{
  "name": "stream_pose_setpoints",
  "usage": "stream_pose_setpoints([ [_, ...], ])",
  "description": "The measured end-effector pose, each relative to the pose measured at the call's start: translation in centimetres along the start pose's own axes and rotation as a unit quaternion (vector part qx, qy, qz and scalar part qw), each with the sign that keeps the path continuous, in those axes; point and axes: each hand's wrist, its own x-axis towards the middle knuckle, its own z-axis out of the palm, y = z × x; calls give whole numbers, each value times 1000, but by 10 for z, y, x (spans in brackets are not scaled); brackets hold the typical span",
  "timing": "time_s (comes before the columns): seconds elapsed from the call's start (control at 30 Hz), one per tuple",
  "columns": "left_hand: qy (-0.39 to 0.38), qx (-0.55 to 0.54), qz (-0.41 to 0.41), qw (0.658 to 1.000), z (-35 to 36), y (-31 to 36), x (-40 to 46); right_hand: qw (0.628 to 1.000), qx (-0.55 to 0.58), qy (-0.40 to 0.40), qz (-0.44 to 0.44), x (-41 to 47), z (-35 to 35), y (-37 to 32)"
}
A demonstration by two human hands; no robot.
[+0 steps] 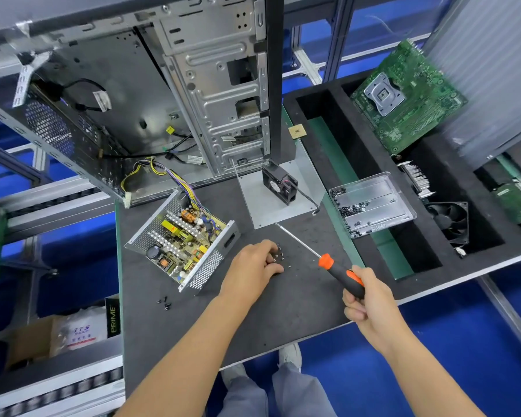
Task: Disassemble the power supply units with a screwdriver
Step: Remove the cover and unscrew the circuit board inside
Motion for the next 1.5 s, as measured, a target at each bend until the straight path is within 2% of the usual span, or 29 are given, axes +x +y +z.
stream_pose_setpoints([
  [0.1,44,20,51,998,-9,3,-12,1000,11,-9,-3,1,1,-3],
  [0.2,205,84,168,961,-23,2,-27,999,22,-23,-8,2,3,-8],
  [0.27,304,127,173,928,-35,-5,-34,999,22,-33,-13,3,7,-12],
  [0.3,328,139,144,923,-43,-9,-36,999,21,-38,-16,3,10,-15],
  [0.37,299,135,33,944,-60,-18,-41,998,20,-53,-24,5,17,-20],
  [0.43,207,99,-67,971,-69,-25,-46,996,17,-75,-35,5,25,-26],
  [0.5,131,90,-116,980,-70,-30,-49,994,10,-98,-47,7,33,-31],
  [0.7,64,75,-107,989,-76,-40,-56,981,-29,-147,-120,15,51,-53],
  [0.83,45,81,-81,992,-81,-45,-65,962,-97,-151,-205,14,62,-76],
  [0.93,16,101,-70,992,-81,-50,-70,932,-188,-135,-279,6,74,-96],
  [1.07,-5,97,-54,994,-82,-58,-71,870,-304,-137,-363,-18,101,-118],
  [1.13,-19,58,-55,997,-84,-64,-70,832,-358,-141,-399,-30,119,-124],
  [1.2,-8,-44,-82,996,-86,-69,-68,802,-397,-151,-420,-37,135,-126],
  [1.3,14,-200,-102,974,-88,-74,-65,763,-451,-164,-433,-33,155,-126],
  [1.5,-25,-276,-85,957,-85,-81,-58,698,-543,-166,-436,-33,186,-121],
])
